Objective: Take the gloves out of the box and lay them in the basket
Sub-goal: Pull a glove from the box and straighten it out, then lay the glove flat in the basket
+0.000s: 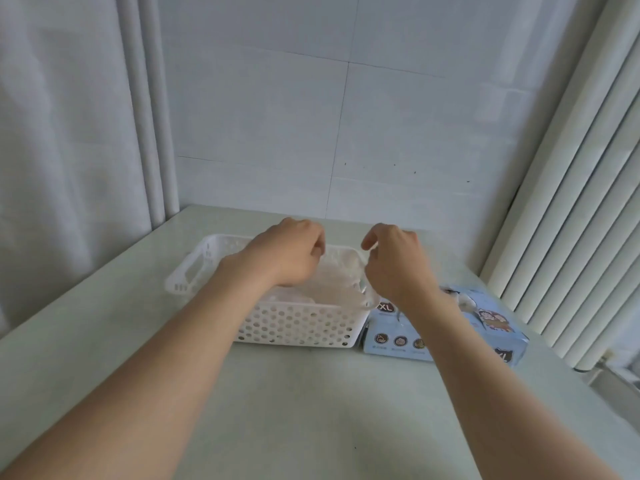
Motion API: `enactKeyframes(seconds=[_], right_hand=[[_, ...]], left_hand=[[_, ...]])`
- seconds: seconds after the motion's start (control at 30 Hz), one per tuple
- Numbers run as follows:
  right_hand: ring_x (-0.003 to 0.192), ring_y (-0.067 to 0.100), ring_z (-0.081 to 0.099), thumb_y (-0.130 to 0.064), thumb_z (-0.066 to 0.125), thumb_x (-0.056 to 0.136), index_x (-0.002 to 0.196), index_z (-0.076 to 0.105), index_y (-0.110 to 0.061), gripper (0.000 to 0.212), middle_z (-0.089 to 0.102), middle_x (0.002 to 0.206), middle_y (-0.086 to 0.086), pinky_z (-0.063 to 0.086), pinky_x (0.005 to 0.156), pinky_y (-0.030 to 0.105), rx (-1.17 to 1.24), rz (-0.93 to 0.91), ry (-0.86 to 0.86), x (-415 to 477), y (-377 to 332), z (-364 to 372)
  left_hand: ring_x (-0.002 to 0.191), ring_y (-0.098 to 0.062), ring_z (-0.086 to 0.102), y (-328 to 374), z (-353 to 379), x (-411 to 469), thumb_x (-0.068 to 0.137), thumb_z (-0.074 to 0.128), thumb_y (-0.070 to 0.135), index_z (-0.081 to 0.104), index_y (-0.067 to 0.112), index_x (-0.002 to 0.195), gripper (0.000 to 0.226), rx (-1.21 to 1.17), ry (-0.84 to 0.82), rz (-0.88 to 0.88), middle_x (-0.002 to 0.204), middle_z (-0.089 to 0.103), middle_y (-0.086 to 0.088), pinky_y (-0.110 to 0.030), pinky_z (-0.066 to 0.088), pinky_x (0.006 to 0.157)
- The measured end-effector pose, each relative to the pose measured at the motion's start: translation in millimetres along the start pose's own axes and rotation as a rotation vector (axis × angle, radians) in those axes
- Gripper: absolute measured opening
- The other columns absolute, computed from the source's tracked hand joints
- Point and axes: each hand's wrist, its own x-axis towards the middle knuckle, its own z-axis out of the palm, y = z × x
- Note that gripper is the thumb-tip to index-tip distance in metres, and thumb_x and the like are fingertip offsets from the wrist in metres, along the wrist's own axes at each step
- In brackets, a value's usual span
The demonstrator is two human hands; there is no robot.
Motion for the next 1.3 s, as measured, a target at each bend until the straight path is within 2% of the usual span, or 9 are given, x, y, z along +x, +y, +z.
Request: enactKeyframes(seconds=[0.07,0.13,0.23,0.37,0.5,0.7,1.0,1.13,1.3], right_hand=[[0.09,0.027,0.064,0.009,0.059,0.084,0.11,0.069,-0.017,0.038,0.068,0.103,0.005,0.051,0.068,0.035,-0.082,0.077,-0.013,-6,24,-10],[0.092,0.027,0.065,0.005,0.071,0.08,0.104,0.067,-0.02,0.034,0.068,0.102,0.002,0.054,0.074,0.038,-0.154,0.134,-0.035,-13,44,-18],[0.096,0.027,0.065,0.003,0.066,0.076,0.1,0.071,-0.024,0.036,0.068,0.101,0.0,0.056,0.085,0.042,-0.232,0.175,-0.063,-23,65,-27],[0.091,0.026,0.066,0.002,0.066,0.075,0.089,0.074,-0.029,0.035,0.071,0.094,-0.001,0.057,0.085,0.042,-0.291,0.181,-0.083,-26,78,-30],[0.093,0.023,0.069,-0.006,0.081,0.076,0.079,0.071,-0.032,0.028,0.073,0.091,-0.005,0.054,0.09,0.04,-0.319,0.143,-0.107,-26,85,-25],[0.088,0.024,0.063,-0.012,0.078,0.085,0.089,0.074,-0.029,0.017,0.069,0.089,-0.005,0.029,0.082,0.035,-0.447,0.091,-0.035,-25,89,-15],[0.087,0.026,0.062,-0.008,0.069,0.093,0.096,0.071,-0.024,0.016,0.067,0.087,-0.002,0.03,0.082,0.037,-0.494,0.023,0.038,-26,80,-21],[0.091,0.028,0.063,-0.017,0.067,0.101,0.096,0.07,-0.019,0.005,0.069,0.091,0.001,0.031,0.082,0.038,-0.467,0.017,0.075,-25,75,-27],[0.08,0.029,0.057,-0.023,0.057,0.106,0.079,0.049,-0.017,0.029,0.059,0.079,0.0,0.032,0.079,0.037,-0.379,-0.022,-0.006,-27,67,-18]], left_hand=[[0.082,-0.002,0.056,23,5,-3,0.107,0.047,0.019,0.068,0.021,0.114,0.022,-0.126,0.029,0.111,0.093,0.058,0.013,-0.021,0.045,0.073],[0.08,0.0,0.056,45,13,-8,0.108,0.044,0.017,0.069,0.019,0.116,0.026,-0.189,0.005,0.202,0.1,0.064,0.01,-0.017,0.044,0.07],[0.111,-0.014,0.058,65,33,-14,0.107,0.045,0.022,0.069,0.018,0.122,0.029,-0.155,-0.042,0.317,0.121,0.066,0.001,-0.034,0.051,0.097],[0.111,-0.022,0.052,72,61,-14,0.104,0.043,0.039,0.068,0.018,0.107,0.032,0.119,0.042,0.415,0.108,0.067,0.0,-0.045,0.046,0.098],[0.115,-0.021,0.054,73,71,-15,0.104,0.039,0.059,0.062,0.023,0.111,0.043,0.231,-0.013,0.426,0.108,0.065,0.003,-0.044,0.044,0.098],[0.129,-0.02,0.047,75,72,-14,0.106,0.038,0.059,0.057,0.022,0.133,0.05,0.28,-0.055,0.428,0.128,0.061,0.002,-0.041,0.042,0.097],[0.13,-0.019,0.044,77,68,-13,0.107,0.039,0.057,0.054,0.029,0.141,0.047,0.277,-0.098,0.42,0.127,0.06,0.003,-0.043,0.048,0.095],[0.13,-0.019,0.043,79,68,-12,0.107,0.039,0.057,0.055,0.029,0.139,0.045,0.282,-0.115,0.408,0.126,0.06,0.003,-0.043,0.05,0.093],[0.125,-0.018,0.045,77,71,-11,0.108,0.04,0.057,0.054,0.033,0.138,0.041,0.275,-0.114,0.411,0.118,0.063,0.003,-0.046,0.053,0.089]])
